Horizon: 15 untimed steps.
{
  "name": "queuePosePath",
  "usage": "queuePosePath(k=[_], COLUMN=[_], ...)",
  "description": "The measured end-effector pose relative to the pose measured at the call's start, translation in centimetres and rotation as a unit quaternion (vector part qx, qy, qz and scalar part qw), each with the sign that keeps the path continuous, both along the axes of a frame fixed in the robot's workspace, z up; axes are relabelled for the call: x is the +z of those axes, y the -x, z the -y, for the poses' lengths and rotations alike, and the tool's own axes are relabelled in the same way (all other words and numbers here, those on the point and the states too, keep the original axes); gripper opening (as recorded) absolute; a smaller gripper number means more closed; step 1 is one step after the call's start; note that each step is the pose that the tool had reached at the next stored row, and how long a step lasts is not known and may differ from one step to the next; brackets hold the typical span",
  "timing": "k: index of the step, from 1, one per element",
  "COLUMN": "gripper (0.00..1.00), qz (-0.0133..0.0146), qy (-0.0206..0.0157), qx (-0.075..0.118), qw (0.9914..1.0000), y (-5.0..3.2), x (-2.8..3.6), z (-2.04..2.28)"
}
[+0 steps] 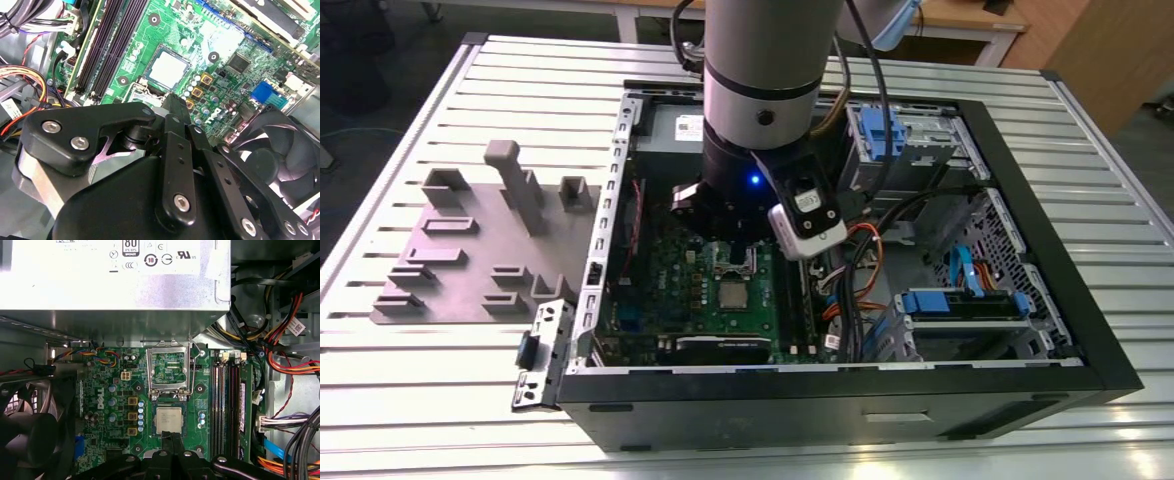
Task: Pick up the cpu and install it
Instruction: 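Close the cpu cover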
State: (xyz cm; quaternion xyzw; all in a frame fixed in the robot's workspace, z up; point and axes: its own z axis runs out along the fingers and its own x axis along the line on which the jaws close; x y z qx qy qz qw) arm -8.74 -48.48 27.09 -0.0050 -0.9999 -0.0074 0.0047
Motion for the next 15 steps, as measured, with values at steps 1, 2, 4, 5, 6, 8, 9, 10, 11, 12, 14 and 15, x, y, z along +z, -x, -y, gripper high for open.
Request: queuePosePath(k=[1,2,4,5,6,8,9,10,11,12,14,15], gripper=[0.11,0.11,0.11,0.11,0.11,0.11,0.11,0.11,0.11,0.11,0.11,0.11], qz=[0.0,0.0,0.0,0.0,0.0,0.0,0.0,-0.0001,-0.0001,0.0,0.0,0.0], qy=[0.0,0.0001,0.0001,0.0001,0.0001,0.0002,0.0001,0.0001,0.0002,0.0002,0.0001,0.0001], qx=[0.0,0.0,0.0,0.0,0.0,0.0,0.0,0.0,0.0,0.0,0.0,0.0], qw=[1.0,1.0,1.0,1.0,1.0,1.0,1.0,1.0,1.0,1.0,1.0,1.0], y=[0.0,0.0,0.0,0.0,0.0,0.0,0.0,0.0,-0.1,-0.32,-0.7,-0.72], x=[0.0,0.0,0.0,0.0,0.0,0.0,0.0,0.0,0.0,0.0,-0.02,-0.02], z=[0.0,0.0,0.0,0.0,0.0,0.0,0.0,0.0,0.0,-0.01,0.0,0.01])
